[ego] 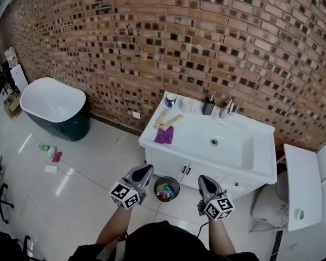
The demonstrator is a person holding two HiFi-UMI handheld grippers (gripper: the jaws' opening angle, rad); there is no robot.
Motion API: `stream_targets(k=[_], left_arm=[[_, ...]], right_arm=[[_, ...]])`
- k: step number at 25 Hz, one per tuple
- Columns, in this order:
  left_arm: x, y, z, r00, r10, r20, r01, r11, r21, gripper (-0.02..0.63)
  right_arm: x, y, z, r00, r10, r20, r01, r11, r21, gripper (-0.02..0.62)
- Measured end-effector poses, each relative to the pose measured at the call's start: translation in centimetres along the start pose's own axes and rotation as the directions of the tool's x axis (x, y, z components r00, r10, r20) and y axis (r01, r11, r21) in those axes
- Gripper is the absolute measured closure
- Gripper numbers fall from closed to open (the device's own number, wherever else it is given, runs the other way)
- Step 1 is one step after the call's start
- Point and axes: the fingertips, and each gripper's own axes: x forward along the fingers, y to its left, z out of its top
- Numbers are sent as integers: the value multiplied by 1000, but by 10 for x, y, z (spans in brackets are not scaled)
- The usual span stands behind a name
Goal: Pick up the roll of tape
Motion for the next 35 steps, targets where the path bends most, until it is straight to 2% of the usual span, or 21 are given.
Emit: stream_targets(k=[6, 14, 17, 21, 24, 26, 28, 32, 35], left_arm=[[7, -5, -24, 992, -110, -58, 107, 993, -47, 604], [22, -24, -41, 963, -257, -84, 247, 962, -114, 604], [31, -42, -50, 935, -342, -88, 327, 933, -148, 604], [39, -81, -65, 864, -488, -121, 464, 867, -181, 604], [43, -107, -73, 825, -547, -145, 519, 833, -192, 604], [44, -119, -74, 813, -566, -138, 531, 817, -226, 604], [48, -128, -74, 809, -575, -127, 534, 807, -253, 604], [59, -146, -74, 817, -564, -116, 524, 812, -258, 604], [70, -173, -70, 800, -592, -98, 555, 793, -253, 604]], right_arm=[[-35, -7, -9, 988, -153, 6, 153, 988, 3, 589], [-87, 4, -3, 946, -323, 21, 322, 946, 19, 589], [-115, 9, -4, 916, -400, 40, 399, 916, 33, 589], [-151, 18, -20, 876, -482, 24, 481, 876, 32, 589], [-177, 21, -29, 843, -538, 19, 537, 843, 34, 589], [-193, 23, -27, 824, -565, 31, 564, 825, 47, 589], [-204, 25, -23, 822, -569, 39, 567, 823, 39, 589], [-231, 22, -14, 819, -571, 51, 571, 821, 14, 589], [-263, 11, -4, 789, -609, 83, 609, 792, 23, 589]])
